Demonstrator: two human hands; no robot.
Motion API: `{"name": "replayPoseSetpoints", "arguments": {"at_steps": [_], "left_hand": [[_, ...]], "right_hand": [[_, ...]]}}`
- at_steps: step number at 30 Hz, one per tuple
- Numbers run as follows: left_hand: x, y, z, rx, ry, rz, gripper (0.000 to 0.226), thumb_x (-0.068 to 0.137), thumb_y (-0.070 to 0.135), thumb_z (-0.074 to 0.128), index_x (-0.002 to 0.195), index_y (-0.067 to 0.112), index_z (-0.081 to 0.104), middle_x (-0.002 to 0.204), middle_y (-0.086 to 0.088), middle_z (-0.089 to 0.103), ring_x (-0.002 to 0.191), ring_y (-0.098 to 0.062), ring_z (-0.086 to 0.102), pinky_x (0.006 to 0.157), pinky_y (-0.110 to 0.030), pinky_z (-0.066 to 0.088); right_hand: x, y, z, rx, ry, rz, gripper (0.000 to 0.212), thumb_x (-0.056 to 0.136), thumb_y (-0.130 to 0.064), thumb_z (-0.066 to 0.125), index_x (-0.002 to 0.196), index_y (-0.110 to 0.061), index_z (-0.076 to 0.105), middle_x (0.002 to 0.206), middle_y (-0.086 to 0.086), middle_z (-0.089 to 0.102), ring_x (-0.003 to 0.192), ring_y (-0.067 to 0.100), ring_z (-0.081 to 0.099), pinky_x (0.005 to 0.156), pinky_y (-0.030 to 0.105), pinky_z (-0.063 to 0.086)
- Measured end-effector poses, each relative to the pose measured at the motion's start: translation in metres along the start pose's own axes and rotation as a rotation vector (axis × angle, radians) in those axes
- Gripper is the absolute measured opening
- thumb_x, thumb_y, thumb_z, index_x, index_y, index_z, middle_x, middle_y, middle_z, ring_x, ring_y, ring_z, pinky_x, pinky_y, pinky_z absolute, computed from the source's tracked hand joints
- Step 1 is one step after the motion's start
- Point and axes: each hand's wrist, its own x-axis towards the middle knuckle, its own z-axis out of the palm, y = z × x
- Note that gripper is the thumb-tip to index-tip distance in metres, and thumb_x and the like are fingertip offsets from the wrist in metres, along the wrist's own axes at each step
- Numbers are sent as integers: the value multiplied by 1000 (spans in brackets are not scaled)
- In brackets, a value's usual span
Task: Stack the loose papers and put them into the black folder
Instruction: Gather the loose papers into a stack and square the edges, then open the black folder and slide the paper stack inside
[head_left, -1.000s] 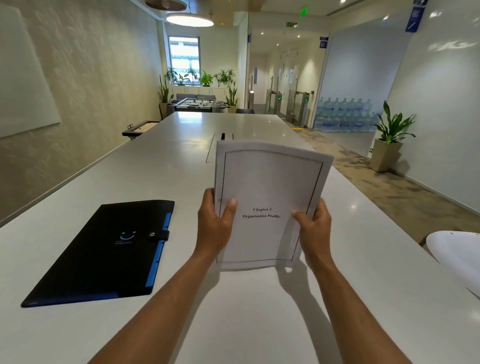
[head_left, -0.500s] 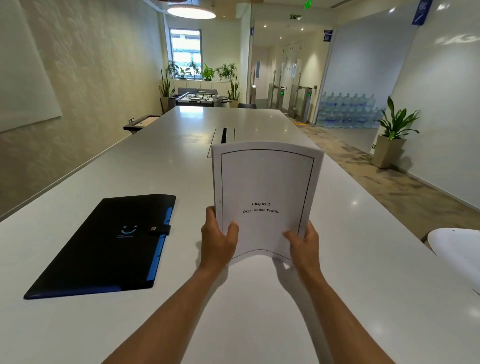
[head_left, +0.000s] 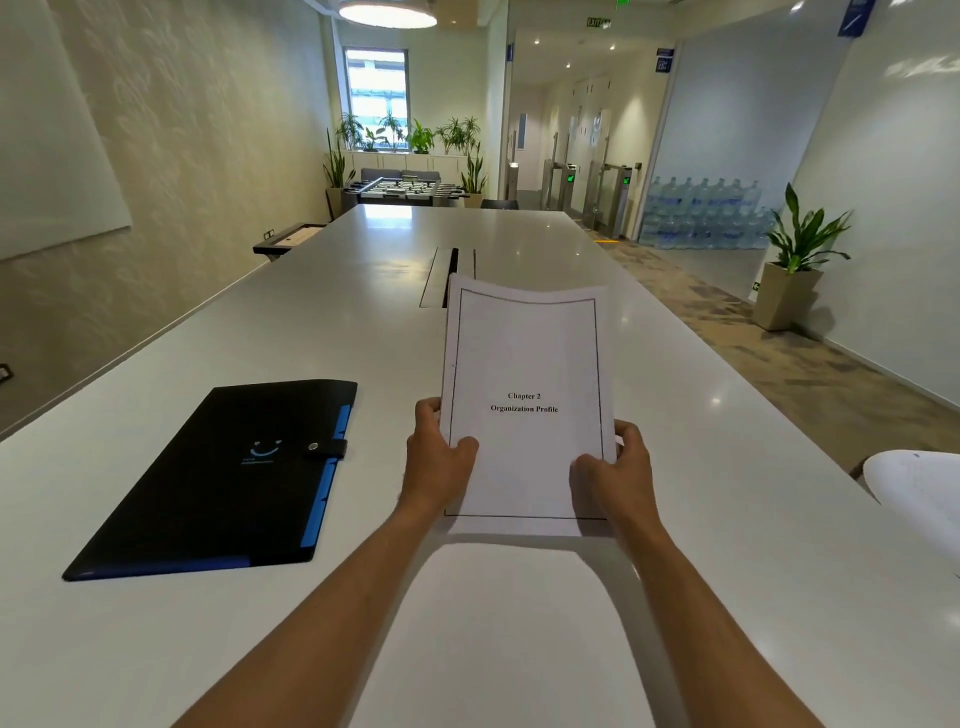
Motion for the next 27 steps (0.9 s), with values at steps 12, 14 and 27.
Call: {"name": "replayPoseSetpoints", "arguments": {"at_steps": [12, 14, 27], "left_hand": [[-13, -30, 7, 324, -67, -182, 69, 86, 5, 57, 144, 20, 23, 139, -8, 39, 108, -21, 49, 83, -28, 43], [-14, -31, 10, 521, -75, -124, 69, 85, 8, 56, 144, 17, 24, 138, -9, 36, 112, -27, 49, 86, -33, 44], [-5, -43, -39, 708, 91, 49, 43, 88, 24, 61, 130, 18, 55, 133, -4, 52, 120, -20, 43, 98, -35, 40]], "right_hand": [[-9, 27, 17, -416, -15, 106, 59, 76, -3, 60, 132, -13, 42, 100, 8, 62, 83, 23, 58, 60, 27, 40], [-12, 29, 21, -507, -10, 76, 58, 75, -4, 60, 130, -11, 44, 113, 12, 60, 98, 29, 58, 70, 29, 40], [-21, 15, 52, -828, 133, -134, 46, 81, -26, 59, 125, -15, 57, 132, 10, 56, 127, 30, 42, 102, 46, 31]]}}
